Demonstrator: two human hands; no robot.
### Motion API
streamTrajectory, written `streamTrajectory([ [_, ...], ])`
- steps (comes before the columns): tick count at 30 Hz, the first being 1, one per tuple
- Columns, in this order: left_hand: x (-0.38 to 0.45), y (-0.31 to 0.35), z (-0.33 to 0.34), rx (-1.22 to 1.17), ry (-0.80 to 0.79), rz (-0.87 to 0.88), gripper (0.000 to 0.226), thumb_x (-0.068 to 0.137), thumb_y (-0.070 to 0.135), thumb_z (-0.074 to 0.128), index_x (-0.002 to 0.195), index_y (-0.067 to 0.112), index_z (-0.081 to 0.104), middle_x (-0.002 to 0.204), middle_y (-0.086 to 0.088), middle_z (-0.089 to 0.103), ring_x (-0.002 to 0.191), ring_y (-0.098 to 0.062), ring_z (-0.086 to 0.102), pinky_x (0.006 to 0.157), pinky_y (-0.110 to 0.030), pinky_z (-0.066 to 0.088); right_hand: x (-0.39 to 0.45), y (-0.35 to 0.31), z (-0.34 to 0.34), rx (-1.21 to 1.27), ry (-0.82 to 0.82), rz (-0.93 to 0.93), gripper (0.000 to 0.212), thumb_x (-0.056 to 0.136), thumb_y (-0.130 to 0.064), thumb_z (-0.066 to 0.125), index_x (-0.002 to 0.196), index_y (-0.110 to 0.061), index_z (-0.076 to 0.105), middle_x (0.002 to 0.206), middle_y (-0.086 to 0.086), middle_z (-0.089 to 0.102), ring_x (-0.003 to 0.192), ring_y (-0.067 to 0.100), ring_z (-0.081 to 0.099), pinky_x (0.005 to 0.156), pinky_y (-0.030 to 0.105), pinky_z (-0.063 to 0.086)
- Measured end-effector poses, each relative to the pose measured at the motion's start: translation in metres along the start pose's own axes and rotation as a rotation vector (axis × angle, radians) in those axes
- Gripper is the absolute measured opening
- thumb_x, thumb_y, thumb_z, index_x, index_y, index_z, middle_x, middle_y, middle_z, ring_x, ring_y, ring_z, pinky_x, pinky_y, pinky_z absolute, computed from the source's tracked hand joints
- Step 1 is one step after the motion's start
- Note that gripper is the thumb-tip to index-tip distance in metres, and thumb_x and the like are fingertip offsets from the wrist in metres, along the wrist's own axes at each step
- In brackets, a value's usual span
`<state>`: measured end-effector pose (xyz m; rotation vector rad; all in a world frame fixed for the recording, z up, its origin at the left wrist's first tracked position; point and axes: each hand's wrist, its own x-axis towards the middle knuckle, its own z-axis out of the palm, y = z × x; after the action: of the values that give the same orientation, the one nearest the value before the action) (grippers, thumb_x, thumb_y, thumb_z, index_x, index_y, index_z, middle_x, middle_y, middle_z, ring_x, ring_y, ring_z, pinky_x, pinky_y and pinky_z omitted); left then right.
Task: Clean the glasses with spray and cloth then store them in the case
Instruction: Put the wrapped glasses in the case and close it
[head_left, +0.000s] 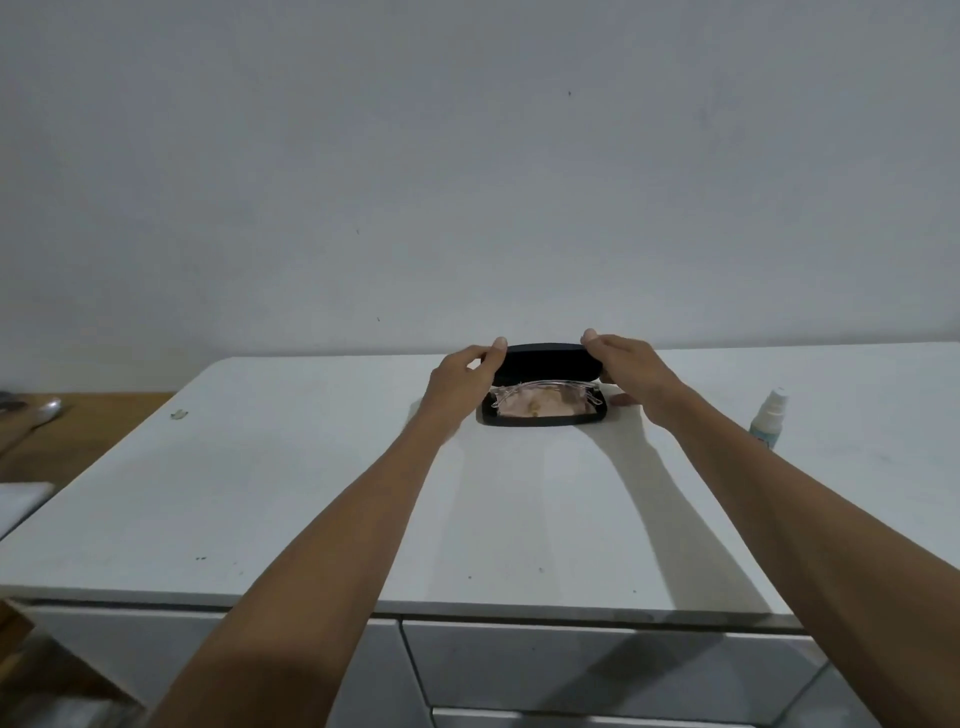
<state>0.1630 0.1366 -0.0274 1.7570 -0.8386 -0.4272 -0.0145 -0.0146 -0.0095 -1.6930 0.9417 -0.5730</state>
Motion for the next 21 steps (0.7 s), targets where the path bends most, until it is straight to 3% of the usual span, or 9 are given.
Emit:
streamTrajectory([
  [2, 0.004, -0.004, -0.001, -0.019, -0.021, 0.004, 0.043, 0.089, 0.067, 0.054, 0.095, 0.029, 0.075, 0.1, 0.009, 0.073, 0.092, -0.016, 0.065, 0.091, -0.032, 0.05, 0.002, 0.003, 0.001, -0.033, -0.03, -0.037, 0.038, 0.095, -0.061, 0.057, 0.104, -0.027, 0.073, 0.108, -0.003, 0.067, 0.099, 0.018, 0.06, 0.079, 0.034, 0.048],
  [5, 0.005, -0.009, -0.009, -0.082, -0.068, -0.008, 0.029, 0.092, 0.053, 0.06, 0.091, 0.029, 0.075, 0.09, 0.008, 0.071, 0.08, -0.02, 0.058, 0.08, -0.033, 0.048, 0.004, 0.008, -0.003, -0.041, -0.062, -0.11, 0.031, 0.094, -0.054, 0.064, 0.09, -0.025, 0.07, 0.101, -0.007, 0.067, 0.095, 0.015, 0.06, 0.08, 0.031, 0.046],
  [8, 0.0, -0.013, -0.018, -0.151, -0.162, -0.006, 0.017, 0.096, 0.038, 0.066, 0.1, 0.024, 0.076, 0.088, 0.005, 0.068, 0.076, -0.014, 0.051, 0.075, -0.027, 0.039, 0.001, 0.014, -0.012, -0.013, -0.15, -0.135, 0.021, 0.093, -0.042, 0.071, 0.096, -0.021, 0.071, 0.106, -0.004, 0.069, 0.096, 0.014, 0.06, 0.086, 0.033, 0.047],
  [10, -0.006, -0.015, -0.021, -0.212, -0.208, -0.006, 0.018, 0.095, 0.03, 0.069, 0.108, 0.02, 0.076, 0.095, 0.001, 0.072, 0.081, -0.013, 0.055, 0.076, -0.026, 0.043, -0.001, 0.021, -0.017, 0.004, -0.195, -0.16, 0.016, 0.092, -0.034, 0.075, 0.099, -0.02, 0.074, 0.105, -0.001, 0.074, 0.095, 0.016, 0.063, 0.088, 0.035, 0.048],
  [13, -0.013, -0.023, -0.024, -0.238, -0.232, 0.024, 0.021, 0.091, 0.019, 0.074, 0.112, 0.018, 0.077, 0.107, 0.001, 0.076, 0.097, -0.011, 0.068, 0.09, -0.028, 0.054, -0.006, 0.03, -0.017, 0.025, -0.184, -0.21, 0.015, 0.088, -0.022, 0.08, 0.1, -0.017, 0.075, 0.106, 0.003, 0.078, 0.089, 0.02, 0.064, 0.085, 0.035, 0.049],
  [15, -0.016, -0.029, -0.025, -0.182, -0.225, 0.068, 0.026, 0.088, 0.016, 0.078, 0.113, 0.021, 0.078, 0.114, -0.002, 0.075, 0.108, -0.016, 0.069, 0.09, -0.027, 0.056, -0.009, 0.036, -0.015, -0.024, -0.161, -0.252, 0.018, 0.085, -0.018, 0.082, 0.101, -0.018, 0.075, 0.114, 0.004, 0.076, 0.099, 0.017, 0.068, 0.092, 0.033, 0.051],
  [18, -0.018, -0.037, -0.024, -0.046, -0.171, 0.117, 0.031, 0.082, 0.02, 0.082, 0.112, 0.029, 0.078, 0.104, 0.01, 0.075, 0.101, -0.015, 0.068, 0.093, -0.03, 0.055, -0.014, 0.042, -0.014, -0.127, -0.123, -0.287, 0.02, 0.082, -0.017, 0.084, 0.099, -0.023, 0.075, 0.115, -0.006, 0.073, 0.112, 0.009, 0.066, 0.095, 0.027, 0.049],
  [21, -0.023, -0.038, -0.024, 0.018, -0.16, 0.131, 0.035, 0.079, 0.024, 0.084, 0.111, 0.034, 0.077, 0.095, 0.021, 0.072, 0.102, -0.011, 0.065, 0.099, -0.034, 0.052, -0.017, 0.044, -0.013, -0.162, -0.109, -0.301, 0.011, 0.085, -0.024, 0.081, 0.094, -0.027, 0.075, 0.112, -0.01, 0.073, 0.112, 0.01, 0.066, 0.096, 0.03, 0.049],
])
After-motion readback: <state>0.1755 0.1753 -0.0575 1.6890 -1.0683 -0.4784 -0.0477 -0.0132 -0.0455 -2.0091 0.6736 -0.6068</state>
